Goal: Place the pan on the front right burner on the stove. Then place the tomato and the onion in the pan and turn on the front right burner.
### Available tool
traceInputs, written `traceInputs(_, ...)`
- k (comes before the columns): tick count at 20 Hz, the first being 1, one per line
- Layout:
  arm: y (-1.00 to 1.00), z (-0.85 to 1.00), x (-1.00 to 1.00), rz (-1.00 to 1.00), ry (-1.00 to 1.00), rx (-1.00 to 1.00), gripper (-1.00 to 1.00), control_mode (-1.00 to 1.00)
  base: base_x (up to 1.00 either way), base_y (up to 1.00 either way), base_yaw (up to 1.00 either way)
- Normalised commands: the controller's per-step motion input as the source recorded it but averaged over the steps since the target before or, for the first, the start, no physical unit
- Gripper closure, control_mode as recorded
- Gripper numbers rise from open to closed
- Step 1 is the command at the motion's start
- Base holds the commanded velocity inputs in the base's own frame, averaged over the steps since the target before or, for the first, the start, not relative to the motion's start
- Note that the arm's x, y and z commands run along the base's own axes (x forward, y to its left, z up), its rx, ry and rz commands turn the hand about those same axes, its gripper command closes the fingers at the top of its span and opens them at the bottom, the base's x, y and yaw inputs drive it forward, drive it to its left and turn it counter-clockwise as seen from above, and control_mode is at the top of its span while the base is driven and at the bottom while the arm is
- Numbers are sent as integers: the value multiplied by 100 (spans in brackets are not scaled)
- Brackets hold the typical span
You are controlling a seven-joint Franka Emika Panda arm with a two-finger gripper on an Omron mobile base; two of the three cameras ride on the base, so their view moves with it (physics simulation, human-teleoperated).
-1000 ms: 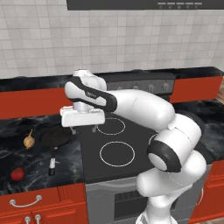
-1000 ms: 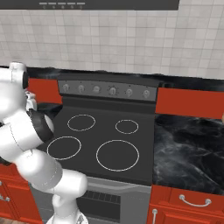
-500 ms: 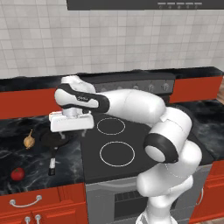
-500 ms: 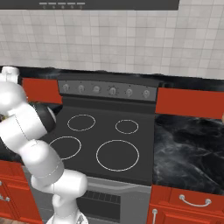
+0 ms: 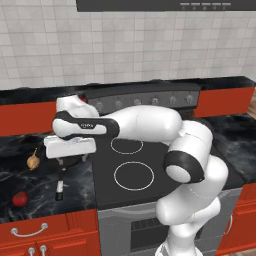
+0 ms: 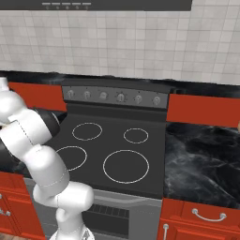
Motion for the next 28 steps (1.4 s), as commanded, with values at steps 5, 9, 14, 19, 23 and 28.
traceInputs(5,22,-15,5,0,-12,0,-100,-100,0,0,0)
traceInputs(9,4,-19,0,-3,-1,0,-100,-100,0,0,0)
traceInputs(14,0,-32,0,-6,0,0,-100,-100,0,0,0)
traceInputs(19,6,-27,7,-4,-2,0,-100,-100,0,0,0)
traceInputs(23,9,-21,17,-3,0,0,-100,-100,0,0,0)
traceInputs(28,8,-14,12,-2,-1,0,-100,-100,0,0,0)
